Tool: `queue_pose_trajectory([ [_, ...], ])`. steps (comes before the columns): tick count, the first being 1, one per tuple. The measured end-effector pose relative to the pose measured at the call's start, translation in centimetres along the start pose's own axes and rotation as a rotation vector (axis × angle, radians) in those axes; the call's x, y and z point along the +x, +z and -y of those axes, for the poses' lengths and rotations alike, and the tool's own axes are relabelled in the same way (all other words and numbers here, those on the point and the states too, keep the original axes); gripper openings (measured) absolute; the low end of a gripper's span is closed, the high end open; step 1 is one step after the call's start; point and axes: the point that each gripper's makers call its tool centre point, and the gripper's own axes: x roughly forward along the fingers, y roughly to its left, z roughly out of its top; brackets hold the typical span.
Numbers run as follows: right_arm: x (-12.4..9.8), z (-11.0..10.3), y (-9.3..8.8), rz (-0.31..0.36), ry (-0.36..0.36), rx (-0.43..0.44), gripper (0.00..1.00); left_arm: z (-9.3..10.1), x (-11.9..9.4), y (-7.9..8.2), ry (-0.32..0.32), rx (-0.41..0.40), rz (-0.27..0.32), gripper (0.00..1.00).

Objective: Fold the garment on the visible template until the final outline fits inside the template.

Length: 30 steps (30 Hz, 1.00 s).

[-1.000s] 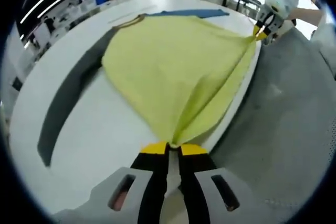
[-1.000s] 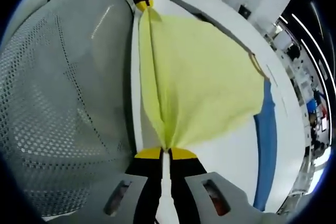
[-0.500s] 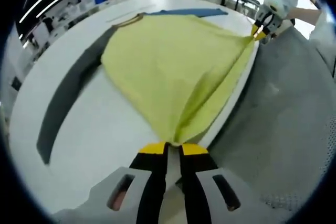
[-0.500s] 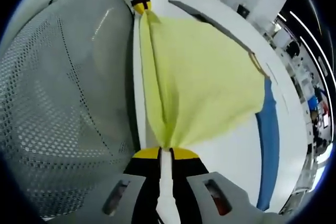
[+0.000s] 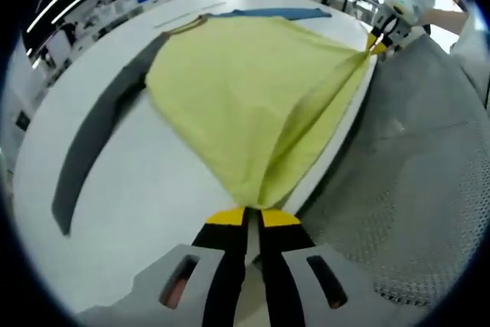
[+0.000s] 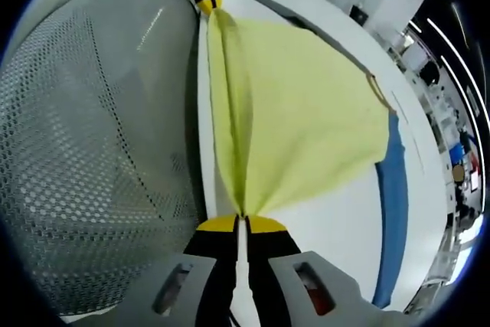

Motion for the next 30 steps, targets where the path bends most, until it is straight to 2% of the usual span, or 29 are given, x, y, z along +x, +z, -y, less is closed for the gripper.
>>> queue_pose_trajectory([
  [18, -0.1, -0.2, -0.6, -0.004, -0.001, 0.038, 0.01, -0.1, -0.4, -0.5, 0.005, -0.011, -0.010, 0.03],
  [30, -1.0, 1.0, -1.5, -0.010, -0.050, 0.091, 0.01, -1.4, -1.3, -0.9, 0.044, -0.045, -0.003, 0.04],
])
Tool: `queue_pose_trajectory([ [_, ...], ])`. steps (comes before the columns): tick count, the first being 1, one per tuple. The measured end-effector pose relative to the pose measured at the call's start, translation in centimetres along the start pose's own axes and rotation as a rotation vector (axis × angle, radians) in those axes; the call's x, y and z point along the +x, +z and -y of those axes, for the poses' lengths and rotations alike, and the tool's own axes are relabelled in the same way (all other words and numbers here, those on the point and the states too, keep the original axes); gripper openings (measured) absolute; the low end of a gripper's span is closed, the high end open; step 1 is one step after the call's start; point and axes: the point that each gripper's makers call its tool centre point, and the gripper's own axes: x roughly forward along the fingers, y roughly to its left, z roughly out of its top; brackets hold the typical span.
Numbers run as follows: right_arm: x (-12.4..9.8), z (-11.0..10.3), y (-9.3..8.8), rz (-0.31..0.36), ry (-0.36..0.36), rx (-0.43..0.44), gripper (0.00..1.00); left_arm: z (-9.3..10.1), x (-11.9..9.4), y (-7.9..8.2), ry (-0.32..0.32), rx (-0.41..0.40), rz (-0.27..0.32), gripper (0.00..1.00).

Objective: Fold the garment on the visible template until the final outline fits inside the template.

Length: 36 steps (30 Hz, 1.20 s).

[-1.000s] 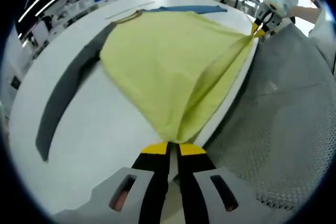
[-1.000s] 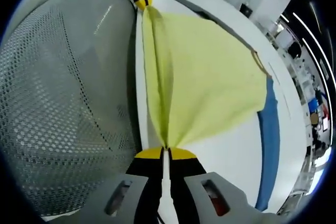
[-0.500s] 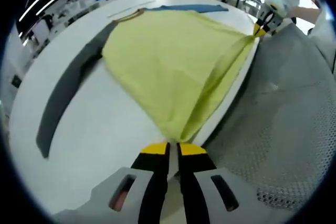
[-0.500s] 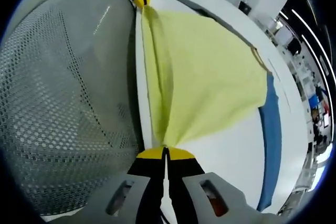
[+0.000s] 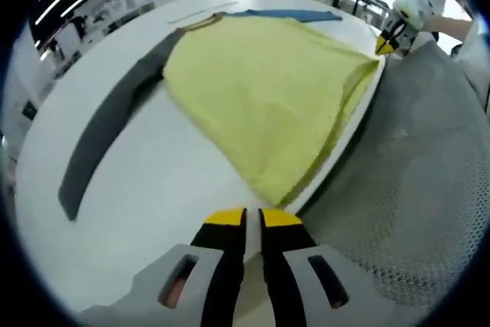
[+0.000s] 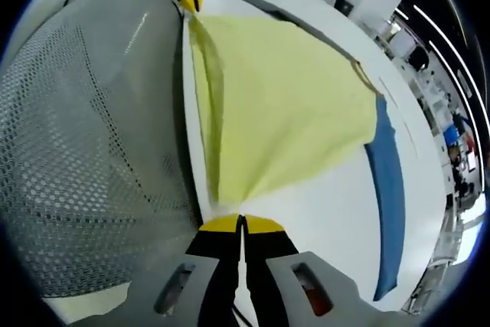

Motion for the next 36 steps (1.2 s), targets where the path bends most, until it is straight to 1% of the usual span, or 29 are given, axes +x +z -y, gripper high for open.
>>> queue_pose_trajectory([
  [5, -0.2, 0.2, 0.1, 0.006, -0.011, 0.011, 0.01, -0.1, -0.3, 0.5, 0.006, -0.004, 0.010, 0.04],
  [11, -0.3, 0.5, 0.5, 0.015, -0.021, 0.025, 0.01, -0.4, -0.7, 1.5, 0.010, -0.017, 0.037, 0.05],
  [14, -0.4, 0.7, 0.9, 0.035, -0.032, 0.058, 0.02, -0.7, -0.9, 1.9, 0.015, -0.028, 0.052, 0.06],
  [17, -0.6, 1.0, 1.2, 0.062, -0.039, 0.097, 0.07, -0.9, -1.2, 2.4, 0.022, -0.039, 0.066, 0.08],
  [19, -0.7, 1.2, 1.5, 0.082, -0.049, 0.134, 0.09, -0.9, -1.6, 3.1, 0.027, -0.046, 0.079, 0.09],
  [22, -1.0, 1.7, 1.6, 0.098, -0.065, 0.170, 0.14, -1.0, -2.1, 4.3, 0.031, -0.067, 0.117, 0.11],
  [23, -1.1, 1.9, 1.7, 0.105, -0.073, 0.188, 0.15, -1.1, -2.4, 4.9, 0.033, -0.081, 0.139, 0.11],
  [26, -1.5, 2.5, 1.9, 0.123, -0.095, 0.223, 0.19, -1.5, -3.0, 6.0, 0.041, -0.102, 0.173, 0.14],
  [29, -1.9, 3.2, 2.1, 0.143, -0.118, 0.290, 0.24, -2.0, -3.8, 7.3, 0.052, -0.137, 0.221, 0.17],
  [30, -1.9, 3.2, 2.2, 0.147, -0.120, 0.293, 0.26, -2.0, -3.9, 7.5, 0.052, -0.143, 0.228, 0.19],
  [32, -2.5, 3.9, 2.7, 0.180, -0.141, 0.328, 0.27, -2.4, -4.6, 8.4, 0.060, -0.180, 0.263, 0.21],
  [36, -3.7, 5.0, 3.6, 0.228, -0.175, 0.368, 0.35, -3.0, -5.4, 9.2, 0.072, -0.208, 0.296, 0.28],
])
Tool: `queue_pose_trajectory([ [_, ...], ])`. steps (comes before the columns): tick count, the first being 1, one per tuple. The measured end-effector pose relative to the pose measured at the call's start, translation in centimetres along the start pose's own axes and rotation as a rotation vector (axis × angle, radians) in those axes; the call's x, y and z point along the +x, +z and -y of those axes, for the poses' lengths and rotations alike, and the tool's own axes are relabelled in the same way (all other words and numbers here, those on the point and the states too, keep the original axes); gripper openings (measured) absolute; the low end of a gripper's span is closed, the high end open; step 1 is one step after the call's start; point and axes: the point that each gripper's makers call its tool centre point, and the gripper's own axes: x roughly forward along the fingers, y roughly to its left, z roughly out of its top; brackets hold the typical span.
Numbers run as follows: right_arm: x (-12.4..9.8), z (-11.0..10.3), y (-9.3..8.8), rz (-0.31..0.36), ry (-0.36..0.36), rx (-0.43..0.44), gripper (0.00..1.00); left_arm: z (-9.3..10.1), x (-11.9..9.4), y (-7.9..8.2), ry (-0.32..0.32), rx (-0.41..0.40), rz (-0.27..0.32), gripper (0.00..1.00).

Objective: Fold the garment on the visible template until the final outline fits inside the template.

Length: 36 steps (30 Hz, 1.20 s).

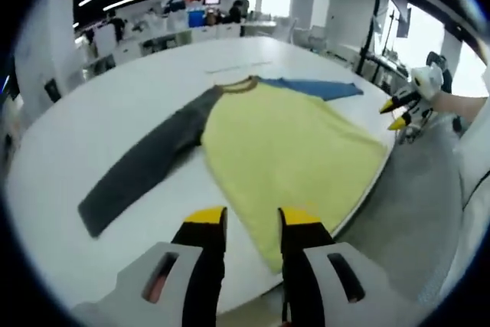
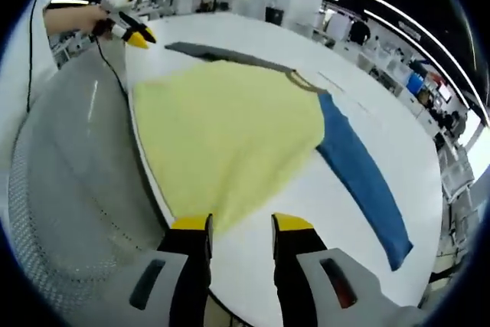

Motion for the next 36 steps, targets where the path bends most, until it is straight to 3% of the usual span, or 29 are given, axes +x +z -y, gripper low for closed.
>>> queue_pose_trajectory([
  [7, -1.7, 1.3, 2.7, 0.084, -0.039, 0.076, 0.45, -0.1, -1.0, 2.0, 0.017, -0.066, 0.058, 0.41],
  [15, -3.5, 2.1, 4.7, 0.138, -0.055, 0.131, 0.56, 0.3, -2.7, 4.0, 0.014, -0.073, 0.089, 0.53],
  [21, -4.5, 2.5, 5.3, 0.159, -0.060, 0.156, 0.64, 1.1, -4.2, 5.3, -0.001, -0.085, 0.109, 0.59],
  [28, -5.6, 2.9, 5.6, 0.178, -0.070, 0.174, 0.75, 1.2, -6.2, 7.7, -0.020, -0.121, 0.196, 0.64],
  [36, -7.5, 3.8, 5.7, 0.211, -0.096, 0.214, 0.89, 1.2, -7.6, 9.1, -0.023, -0.081, 0.228, 0.82],
])
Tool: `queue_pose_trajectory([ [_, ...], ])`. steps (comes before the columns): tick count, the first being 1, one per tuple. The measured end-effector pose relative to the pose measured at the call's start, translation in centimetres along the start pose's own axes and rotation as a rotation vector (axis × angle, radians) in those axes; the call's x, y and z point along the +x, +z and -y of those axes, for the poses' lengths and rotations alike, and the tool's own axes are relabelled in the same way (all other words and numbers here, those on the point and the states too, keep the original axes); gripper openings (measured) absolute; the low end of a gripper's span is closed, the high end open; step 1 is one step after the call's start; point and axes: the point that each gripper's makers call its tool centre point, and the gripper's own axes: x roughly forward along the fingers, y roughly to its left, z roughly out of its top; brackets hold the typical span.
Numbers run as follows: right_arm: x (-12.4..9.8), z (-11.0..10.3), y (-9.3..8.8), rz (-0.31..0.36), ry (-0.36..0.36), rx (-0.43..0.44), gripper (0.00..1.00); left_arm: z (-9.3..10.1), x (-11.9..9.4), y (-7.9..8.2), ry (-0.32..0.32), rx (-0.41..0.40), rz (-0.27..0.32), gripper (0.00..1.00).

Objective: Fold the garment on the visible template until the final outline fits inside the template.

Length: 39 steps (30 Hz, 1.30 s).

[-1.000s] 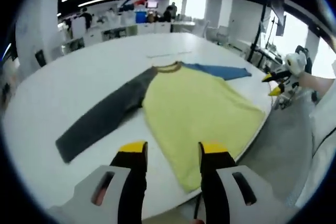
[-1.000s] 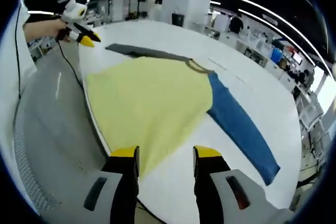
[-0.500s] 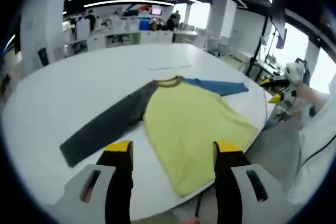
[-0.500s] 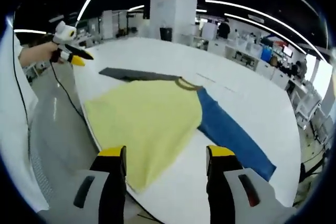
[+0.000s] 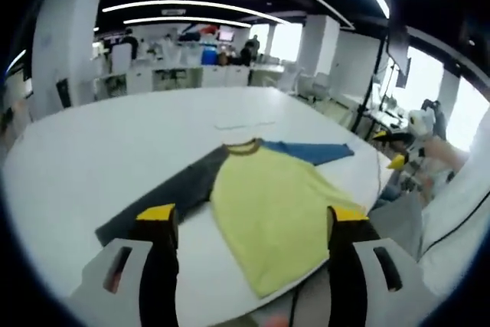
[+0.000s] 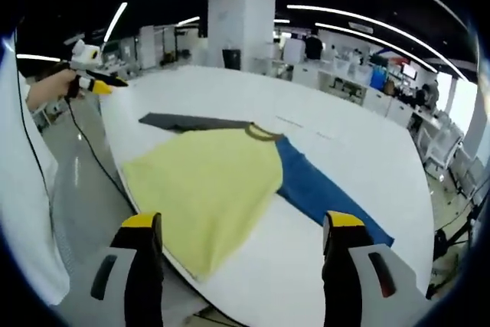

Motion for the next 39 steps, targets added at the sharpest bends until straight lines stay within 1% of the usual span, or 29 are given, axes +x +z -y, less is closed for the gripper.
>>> queue_pose_trajectory([
  [3, -0.6, 0.2, 0.1, 0.006, -0.011, 0.005, 0.92, 0.2, -0.3, 0.3, -0.007, 0.004, 0.002, 0.87],
  [7, -1.5, 0.6, 0.2, 0.016, -0.021, 0.026, 0.96, 0.1, -0.7, 0.5, -0.008, 0.016, -0.010, 0.90],
  [10, -2.1, 0.9, 0.4, 0.028, -0.028, 0.048, 0.99, 0.0, -1.0, 0.7, -0.008, 0.016, -0.007, 0.92],
  [14, -2.9, 1.2, 0.5, 0.036, -0.033, 0.072, 0.99, -0.4, -1.4, 1.0, 0.001, 0.006, 0.002, 0.93],
  [17, -3.5, 1.6, 0.7, 0.051, -0.042, 0.094, 1.00, -1.0, -1.7, 1.1, -0.006, -0.018, 0.013, 0.96],
  [22, -4.2, 2.2, 0.8, 0.062, -0.064, 0.106, 1.00, -2.0, -2.2, 1.0, 0.016, -0.019, 0.014, 0.99],
  [27, -4.5, 2.6, 0.6, 0.064, -0.070, 0.122, 0.99, -2.3, -2.4, 0.9, 0.022, -0.021, 0.010, 1.00],
  [34, -4.5, 2.6, 0.1, 0.054, -0.069, 0.125, 0.99, -2.0, -2.2, 0.6, 0.015, -0.015, 0.001, 1.00],
  [36, -4.4, 2.6, 0.0, 0.049, -0.069, 0.128, 0.99, -1.8, -2.1, 0.7, 0.008, -0.019, 0.005, 1.00],
  [39, -4.1, 2.5, 0.0, 0.048, -0.063, 0.127, 0.99, -2.0, -2.0, 1.0, 0.017, -0.022, 0.015, 1.00],
])
